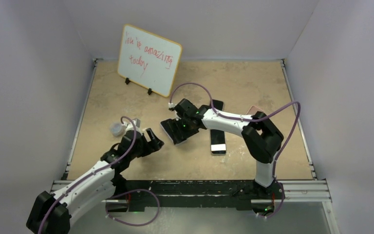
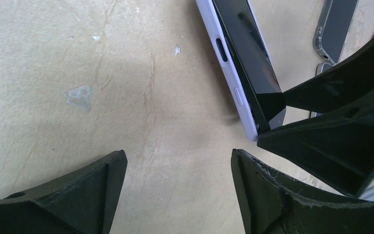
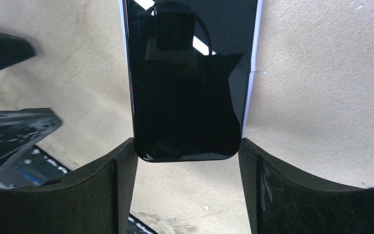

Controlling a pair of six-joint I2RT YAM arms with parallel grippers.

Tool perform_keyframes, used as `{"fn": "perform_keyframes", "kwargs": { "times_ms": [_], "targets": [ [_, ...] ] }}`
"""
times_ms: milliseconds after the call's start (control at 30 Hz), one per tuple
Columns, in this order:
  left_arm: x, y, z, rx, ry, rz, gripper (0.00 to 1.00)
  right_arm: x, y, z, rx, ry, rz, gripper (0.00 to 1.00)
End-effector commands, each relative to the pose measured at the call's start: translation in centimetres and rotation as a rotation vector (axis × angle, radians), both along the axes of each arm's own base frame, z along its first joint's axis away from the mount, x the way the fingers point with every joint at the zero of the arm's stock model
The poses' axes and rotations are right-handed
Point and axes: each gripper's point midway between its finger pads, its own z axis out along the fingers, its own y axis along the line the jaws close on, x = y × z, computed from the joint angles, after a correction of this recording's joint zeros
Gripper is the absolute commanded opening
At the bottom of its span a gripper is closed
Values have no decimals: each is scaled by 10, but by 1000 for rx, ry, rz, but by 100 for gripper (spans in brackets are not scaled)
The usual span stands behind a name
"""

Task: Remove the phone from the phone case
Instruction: Pick up the phone at the center of the board, then remove the phone case from the phone.

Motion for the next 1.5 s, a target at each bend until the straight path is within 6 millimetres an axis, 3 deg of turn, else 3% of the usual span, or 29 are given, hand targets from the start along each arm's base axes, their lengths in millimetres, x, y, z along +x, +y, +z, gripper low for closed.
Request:
{"fn": "perform_keyframes", "kwargs": {
  "times_ms": [0, 267, 667, 1033, 1200, 1467],
  "targets": [
    [7, -16, 7, -72, -25, -38, 81, -10, 24, 36, 217, 52, 24, 4],
    [15, -42, 10, -204, -14, -67, 81, -13, 25, 42, 307, 97, 18, 1],
    [22, -52, 13, -339, -20, -13, 75, -11, 13, 44, 542, 221, -58, 0],
    [24, -60, 20, -376, -36, -45, 73, -14, 13, 43, 573, 252, -54, 0],
    [25, -57, 9, -350, -18, -28, 65, -14, 13, 42, 587, 266, -55, 0],
    [23, -56, -5, -333, 9, -28, 41, -12, 7, 38, 614, 287, -76, 0]
  ]
}}
